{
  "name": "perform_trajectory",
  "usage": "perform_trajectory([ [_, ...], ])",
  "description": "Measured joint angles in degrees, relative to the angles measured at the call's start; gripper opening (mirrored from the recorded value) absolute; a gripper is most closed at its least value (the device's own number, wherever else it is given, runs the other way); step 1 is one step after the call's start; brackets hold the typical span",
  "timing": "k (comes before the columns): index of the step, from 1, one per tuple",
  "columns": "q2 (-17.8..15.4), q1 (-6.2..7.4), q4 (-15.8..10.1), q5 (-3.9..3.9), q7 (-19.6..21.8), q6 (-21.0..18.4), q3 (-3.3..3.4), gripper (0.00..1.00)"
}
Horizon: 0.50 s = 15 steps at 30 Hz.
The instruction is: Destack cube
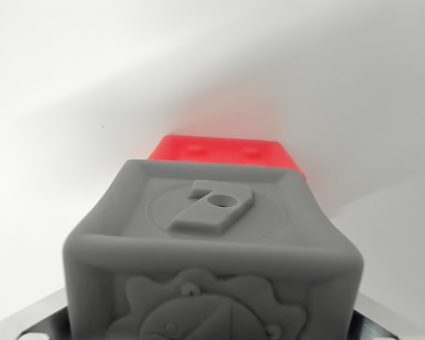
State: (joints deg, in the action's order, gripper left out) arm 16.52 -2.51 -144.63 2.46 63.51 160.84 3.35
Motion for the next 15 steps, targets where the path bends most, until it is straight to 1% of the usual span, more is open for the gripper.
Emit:
perform_trajectory([
  [15,-0.35,0.01,-0.04,0.0,0.02,-0.25,0.02,0.0],
])
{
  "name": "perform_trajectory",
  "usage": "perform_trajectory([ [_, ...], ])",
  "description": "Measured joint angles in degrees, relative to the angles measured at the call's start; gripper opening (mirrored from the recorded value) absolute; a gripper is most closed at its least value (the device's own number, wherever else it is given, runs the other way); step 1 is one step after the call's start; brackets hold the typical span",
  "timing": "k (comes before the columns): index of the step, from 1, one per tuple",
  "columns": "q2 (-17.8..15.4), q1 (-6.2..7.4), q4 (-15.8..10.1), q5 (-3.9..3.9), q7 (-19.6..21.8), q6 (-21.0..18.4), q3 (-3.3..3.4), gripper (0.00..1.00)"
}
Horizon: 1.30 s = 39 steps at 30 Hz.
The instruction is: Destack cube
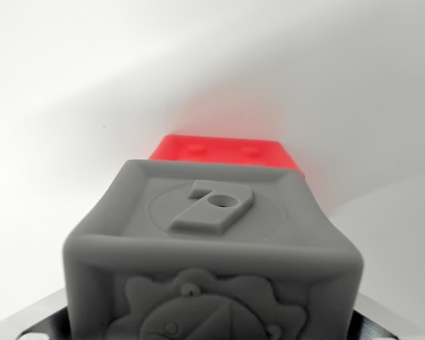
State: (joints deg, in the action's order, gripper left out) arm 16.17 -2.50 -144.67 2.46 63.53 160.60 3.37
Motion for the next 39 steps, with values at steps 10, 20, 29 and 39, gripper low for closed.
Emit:
perform_trajectory([
  [10,-2.13,0.05,-0.25,-0.15,0.13,-1.76,0.14,0.0],
  [20,-5.13,0.09,-0.51,-0.66,0.44,-4.41,0.28,0.0],
  [29,-8.66,0.09,-0.67,-1.19,0.8,-7.7,0.38,0.0],
  [39,-12.91,0.09,-0.64,-1.82,1.23,-11.91,0.44,0.0],
])
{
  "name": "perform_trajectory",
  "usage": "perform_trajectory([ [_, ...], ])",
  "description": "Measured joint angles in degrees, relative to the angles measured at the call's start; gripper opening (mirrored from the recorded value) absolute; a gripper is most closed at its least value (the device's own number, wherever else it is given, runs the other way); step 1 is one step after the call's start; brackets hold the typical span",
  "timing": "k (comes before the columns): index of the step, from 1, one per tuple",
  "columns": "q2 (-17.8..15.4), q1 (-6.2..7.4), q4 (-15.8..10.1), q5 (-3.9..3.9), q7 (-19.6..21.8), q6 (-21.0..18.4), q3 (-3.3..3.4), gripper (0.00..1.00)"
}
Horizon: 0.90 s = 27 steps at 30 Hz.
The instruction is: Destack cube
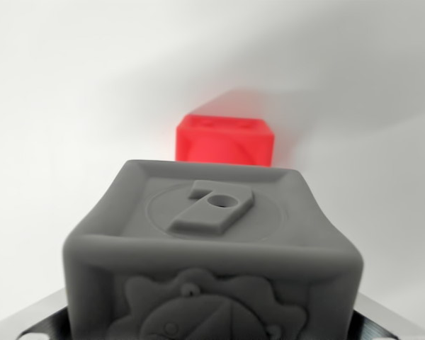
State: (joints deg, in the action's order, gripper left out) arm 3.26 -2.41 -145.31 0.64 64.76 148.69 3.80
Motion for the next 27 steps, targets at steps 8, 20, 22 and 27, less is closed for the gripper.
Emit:
perform_trajectory([
  [8,-3.32,0.0,0.45,-0.28,0.17,-3.56,0.04,0.0],
  [20,-0.25,-0.52,3.13,-0.27,-5.45,-3.69,0.56,0.0],
  [22,0.16,-0.63,3.6,-0.23,-6.57,-3.69,0.63,0.0],
  [27,1.72,-0.9,5.02,-0.12,-9.61,-3.63,0.83,0.0],
])
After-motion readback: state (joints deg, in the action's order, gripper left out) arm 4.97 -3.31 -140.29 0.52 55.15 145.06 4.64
